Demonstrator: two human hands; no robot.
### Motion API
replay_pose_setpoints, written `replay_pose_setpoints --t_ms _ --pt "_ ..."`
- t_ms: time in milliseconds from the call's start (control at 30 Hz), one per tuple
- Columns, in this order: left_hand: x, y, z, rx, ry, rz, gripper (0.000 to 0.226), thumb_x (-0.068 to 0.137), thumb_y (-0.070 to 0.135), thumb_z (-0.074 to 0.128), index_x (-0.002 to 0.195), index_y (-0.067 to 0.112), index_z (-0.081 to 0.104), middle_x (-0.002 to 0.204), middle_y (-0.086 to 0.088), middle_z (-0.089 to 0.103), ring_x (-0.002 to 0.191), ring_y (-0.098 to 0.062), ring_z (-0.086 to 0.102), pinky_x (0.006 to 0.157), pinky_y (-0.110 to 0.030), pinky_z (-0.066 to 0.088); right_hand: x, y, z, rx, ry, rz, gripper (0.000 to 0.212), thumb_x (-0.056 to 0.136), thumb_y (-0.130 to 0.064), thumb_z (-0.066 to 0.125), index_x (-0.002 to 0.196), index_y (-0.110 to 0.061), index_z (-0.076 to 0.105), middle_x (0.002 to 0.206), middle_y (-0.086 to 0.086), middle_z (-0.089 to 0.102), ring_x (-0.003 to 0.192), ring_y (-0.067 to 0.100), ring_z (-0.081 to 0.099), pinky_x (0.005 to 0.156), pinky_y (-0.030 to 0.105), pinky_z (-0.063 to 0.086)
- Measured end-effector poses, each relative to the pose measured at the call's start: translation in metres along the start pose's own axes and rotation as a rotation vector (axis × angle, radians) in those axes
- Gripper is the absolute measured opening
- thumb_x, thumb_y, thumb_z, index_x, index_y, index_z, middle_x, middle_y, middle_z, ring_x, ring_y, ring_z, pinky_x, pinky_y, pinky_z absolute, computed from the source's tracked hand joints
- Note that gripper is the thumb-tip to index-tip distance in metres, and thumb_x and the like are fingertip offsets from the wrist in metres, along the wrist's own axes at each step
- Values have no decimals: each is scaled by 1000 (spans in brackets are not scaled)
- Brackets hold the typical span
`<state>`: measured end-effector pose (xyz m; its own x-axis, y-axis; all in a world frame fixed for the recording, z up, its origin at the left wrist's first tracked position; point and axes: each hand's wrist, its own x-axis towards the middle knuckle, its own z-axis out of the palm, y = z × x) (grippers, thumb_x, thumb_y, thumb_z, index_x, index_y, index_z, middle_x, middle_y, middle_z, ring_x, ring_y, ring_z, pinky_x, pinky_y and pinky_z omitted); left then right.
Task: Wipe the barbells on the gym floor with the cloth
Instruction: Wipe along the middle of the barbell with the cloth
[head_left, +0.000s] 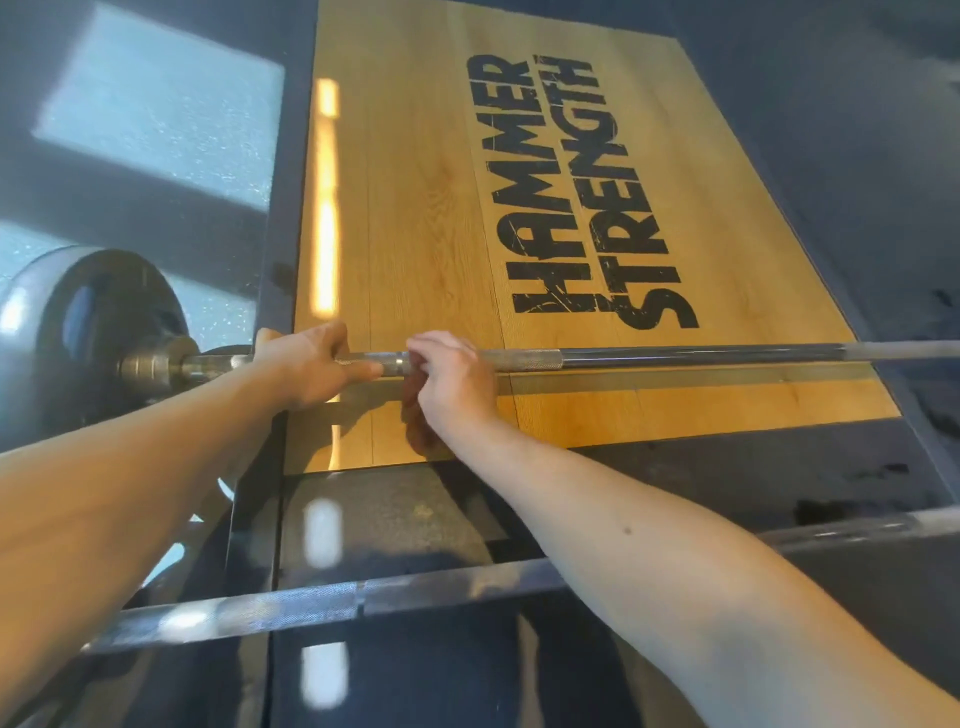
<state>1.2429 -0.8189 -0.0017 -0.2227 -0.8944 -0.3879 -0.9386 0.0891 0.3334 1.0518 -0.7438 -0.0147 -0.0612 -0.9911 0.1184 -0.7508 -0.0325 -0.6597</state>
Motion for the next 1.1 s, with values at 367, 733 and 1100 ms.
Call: replay_pose_setpoints --t_ms 367,733,1100 --pt "-8 0 -3 22 -17 15 63 83 85 47 106 26 49 84 5 61 87 -20 60 91 -42 41 -14 103 -123 -160 -8 173 32 100 2 52 125 -7 71 131 5 65 124 24 57 114 41 43" --pt "-22 -11 19 -59 371 257 46 78 68 67 91 29 49 86 10 61 78 -16 60 88 -41 45 -15 96 -85 -356 -13 73 41 90 -47 72 126 -26 66 129 -2 47 121 21 42 87 41 54" --pt "2 -8 -5 -117 -19 117 51 83 70 64 87 21 51 77 -3 66 82 -28 61 79 -45 54 48 75 -123 -489 -540 156 29 91 -55 69 92 -26 67 89 -3 61 90 23 60 71 34 45"
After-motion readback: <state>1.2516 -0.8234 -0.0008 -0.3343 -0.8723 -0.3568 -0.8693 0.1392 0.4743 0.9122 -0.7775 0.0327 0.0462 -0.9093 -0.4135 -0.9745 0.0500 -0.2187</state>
